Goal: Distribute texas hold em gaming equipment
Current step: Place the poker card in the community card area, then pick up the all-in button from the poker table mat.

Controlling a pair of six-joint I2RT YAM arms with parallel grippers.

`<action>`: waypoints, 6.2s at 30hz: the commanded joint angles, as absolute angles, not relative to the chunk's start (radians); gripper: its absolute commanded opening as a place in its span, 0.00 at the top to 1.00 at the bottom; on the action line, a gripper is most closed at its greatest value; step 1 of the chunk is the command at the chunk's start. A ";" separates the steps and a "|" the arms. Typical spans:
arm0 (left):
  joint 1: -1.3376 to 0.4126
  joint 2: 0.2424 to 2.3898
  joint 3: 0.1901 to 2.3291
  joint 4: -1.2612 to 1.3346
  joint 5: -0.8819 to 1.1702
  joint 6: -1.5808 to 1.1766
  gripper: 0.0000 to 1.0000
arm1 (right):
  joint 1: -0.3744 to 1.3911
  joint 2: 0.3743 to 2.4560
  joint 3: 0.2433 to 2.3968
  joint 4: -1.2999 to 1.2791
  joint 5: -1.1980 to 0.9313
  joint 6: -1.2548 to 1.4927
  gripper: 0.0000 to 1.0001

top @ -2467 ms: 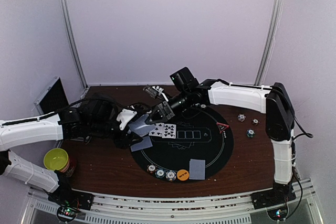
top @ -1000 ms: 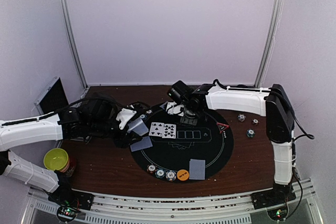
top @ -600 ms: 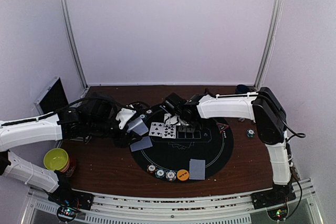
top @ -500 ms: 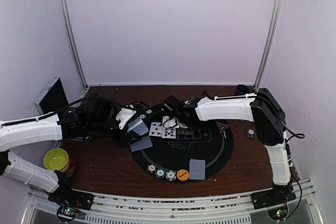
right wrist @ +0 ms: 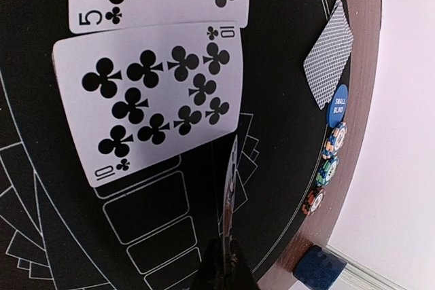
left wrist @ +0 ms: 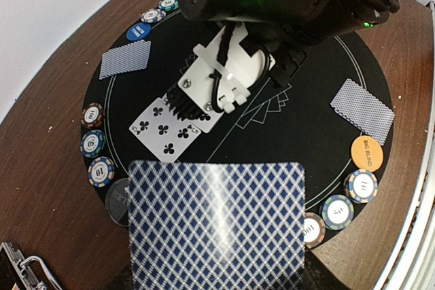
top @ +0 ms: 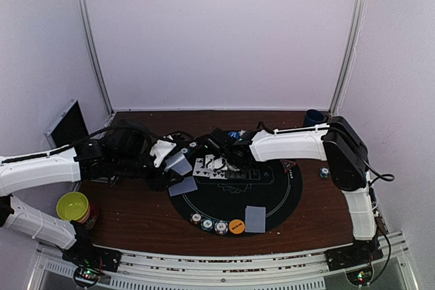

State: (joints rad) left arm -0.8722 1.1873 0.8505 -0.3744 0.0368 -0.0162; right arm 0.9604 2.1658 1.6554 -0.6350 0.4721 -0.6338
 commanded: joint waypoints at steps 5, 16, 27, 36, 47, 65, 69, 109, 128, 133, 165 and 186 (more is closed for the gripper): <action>-0.876 1.161 0.857 -0.335 0.030 -0.013 0.41 | 0.978 2.186 1.634 -0.633 0.466 -0.643 1.00; -0.876 1.162 0.857 -0.336 0.029 -0.012 0.41 | 0.995 2.179 1.619 -0.663 0.455 -0.642 0.88; -0.876 1.162 0.857 -0.335 0.027 -0.013 0.41 | 1.013 2.154 1.608 -0.688 0.424 -0.644 0.81; -0.876 1.163 0.857 -0.335 0.028 -0.012 0.41 | 1.025 2.135 1.607 -0.725 0.394 -0.640 0.72; -0.876 1.162 0.857 -0.335 0.029 -0.013 0.41 | 1.015 1.988 1.622 -0.754 0.372 -0.601 0.53; -0.876 1.163 0.859 -0.335 0.026 -0.016 0.41 | 0.589 1.776 1.541 -0.736 0.132 -0.378 0.00; -0.876 1.160 0.859 -0.336 0.024 -0.015 0.41 | 0.447 1.755 1.466 -0.695 0.024 -0.327 0.00; -0.876 1.158 0.858 -0.335 0.017 -0.013 0.41 | 0.301 1.890 1.307 -0.747 -0.251 -0.537 0.04; -0.876 1.155 0.858 -0.335 0.014 -0.012 0.41 | 0.338 1.926 1.315 -0.690 -0.183 -0.413 0.11; -0.876 1.155 0.859 -0.335 0.012 -0.012 0.41 | 0.342 1.936 1.308 -0.684 -0.170 -0.392 0.15; -0.876 1.157 0.858 -0.335 0.010 -0.013 0.41 | 0.343 1.905 1.303 -0.680 -0.128 -0.310 0.42; -0.876 1.156 0.858 -0.336 0.008 -0.013 0.41 | 0.515 2.175 1.801 -0.767 -0.072 -0.112 0.45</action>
State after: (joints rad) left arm -0.8722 1.1656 0.8505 -0.3744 0.0174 -0.0166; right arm 0.4770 2.0983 1.7004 -0.7425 -0.1036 -0.1722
